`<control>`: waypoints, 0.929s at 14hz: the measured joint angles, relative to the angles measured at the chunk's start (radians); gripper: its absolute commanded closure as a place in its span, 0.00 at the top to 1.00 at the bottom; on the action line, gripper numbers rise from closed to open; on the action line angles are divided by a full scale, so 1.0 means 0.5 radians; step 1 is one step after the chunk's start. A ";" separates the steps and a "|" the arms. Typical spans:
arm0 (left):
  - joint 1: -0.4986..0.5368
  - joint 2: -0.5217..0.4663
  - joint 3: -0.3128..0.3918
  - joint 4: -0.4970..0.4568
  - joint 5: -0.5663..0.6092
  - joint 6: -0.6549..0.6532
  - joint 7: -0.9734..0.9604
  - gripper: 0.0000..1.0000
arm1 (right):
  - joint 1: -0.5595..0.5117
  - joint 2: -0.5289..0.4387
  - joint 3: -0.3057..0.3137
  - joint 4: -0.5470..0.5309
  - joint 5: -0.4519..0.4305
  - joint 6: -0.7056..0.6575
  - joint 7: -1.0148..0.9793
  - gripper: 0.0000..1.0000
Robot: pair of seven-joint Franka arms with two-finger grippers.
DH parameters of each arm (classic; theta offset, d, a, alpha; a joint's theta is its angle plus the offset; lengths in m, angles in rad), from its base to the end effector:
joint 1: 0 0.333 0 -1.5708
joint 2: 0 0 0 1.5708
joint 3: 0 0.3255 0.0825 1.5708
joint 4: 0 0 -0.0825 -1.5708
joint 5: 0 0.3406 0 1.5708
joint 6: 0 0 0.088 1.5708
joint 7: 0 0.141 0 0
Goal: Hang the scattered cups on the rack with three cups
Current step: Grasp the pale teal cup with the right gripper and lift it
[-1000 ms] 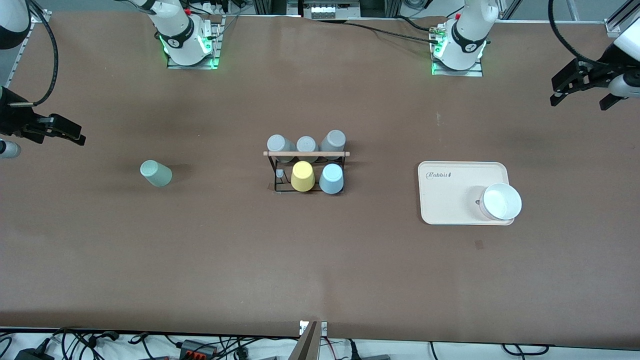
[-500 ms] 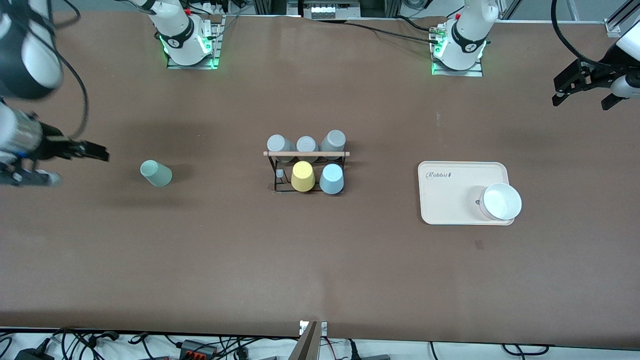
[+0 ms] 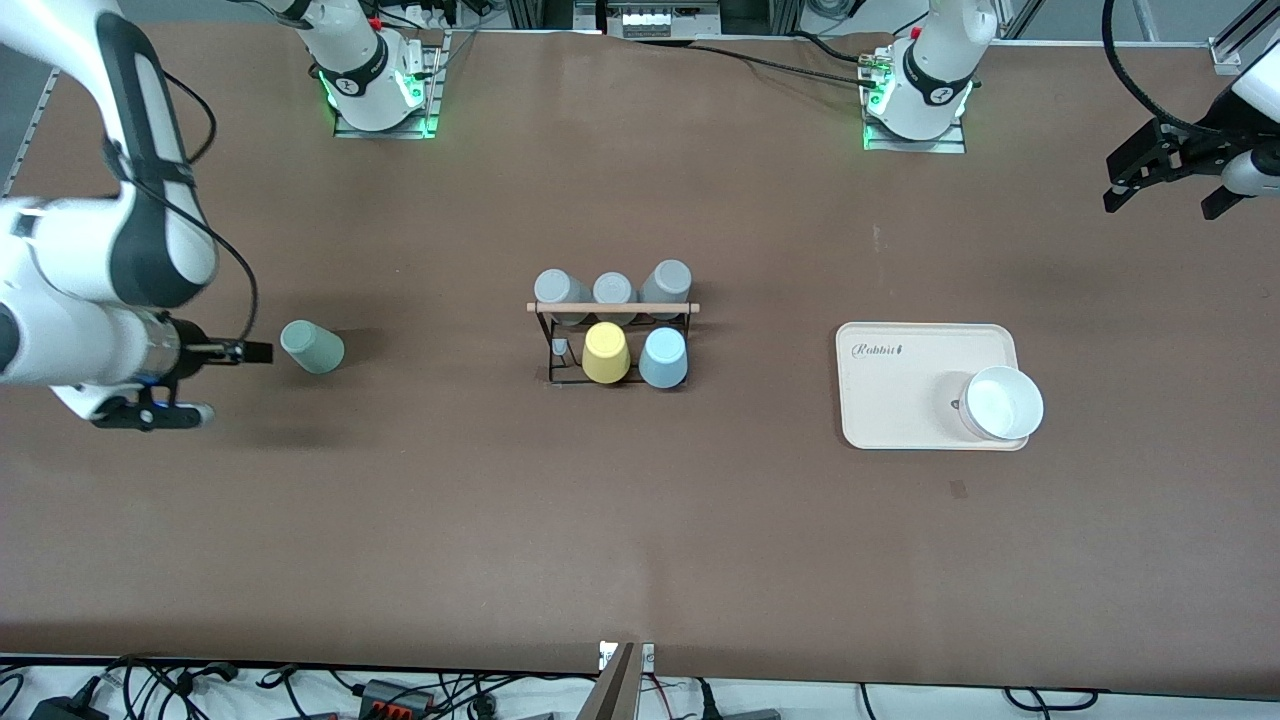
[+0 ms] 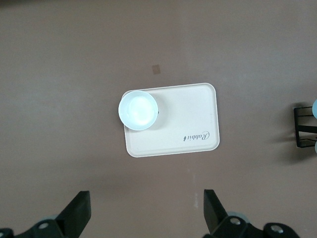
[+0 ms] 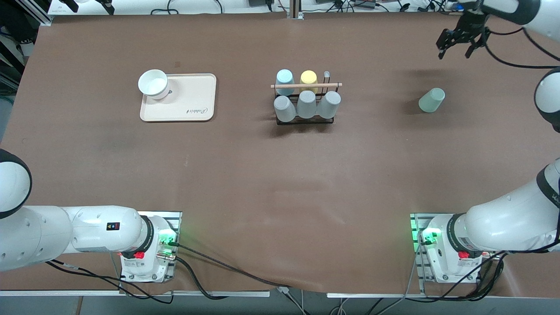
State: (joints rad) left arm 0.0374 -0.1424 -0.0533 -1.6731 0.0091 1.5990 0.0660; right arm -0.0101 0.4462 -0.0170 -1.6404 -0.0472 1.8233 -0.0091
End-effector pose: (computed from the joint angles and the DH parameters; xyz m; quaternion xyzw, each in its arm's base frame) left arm 0.4699 -0.0082 0.6282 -0.9986 0.0407 -0.0338 0.0092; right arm 0.5999 -0.0206 0.3359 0.9910 0.0003 -0.1317 0.0232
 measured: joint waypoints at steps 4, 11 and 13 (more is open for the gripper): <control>0.004 0.001 0.000 -0.002 0.000 0.042 -0.008 1.00 | 0.053 0.130 0.001 -0.134 0.000 0.278 0.049 1.00; 0.011 0.006 0.000 -0.004 0.000 0.079 -0.009 1.00 | 0.042 -0.053 -0.014 -0.575 0.000 0.554 0.061 1.00; 0.011 0.006 0.000 -0.004 0.000 0.082 -0.009 1.00 | 0.015 -0.131 -0.018 -0.722 0.000 0.659 0.061 1.00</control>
State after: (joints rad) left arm 0.0431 -0.1394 -0.0533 -1.6752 0.0091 1.6400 0.0613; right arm -0.0026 0.3807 -0.0261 -2.0014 -0.0472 2.1530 0.0215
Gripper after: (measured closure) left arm 0.000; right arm 0.000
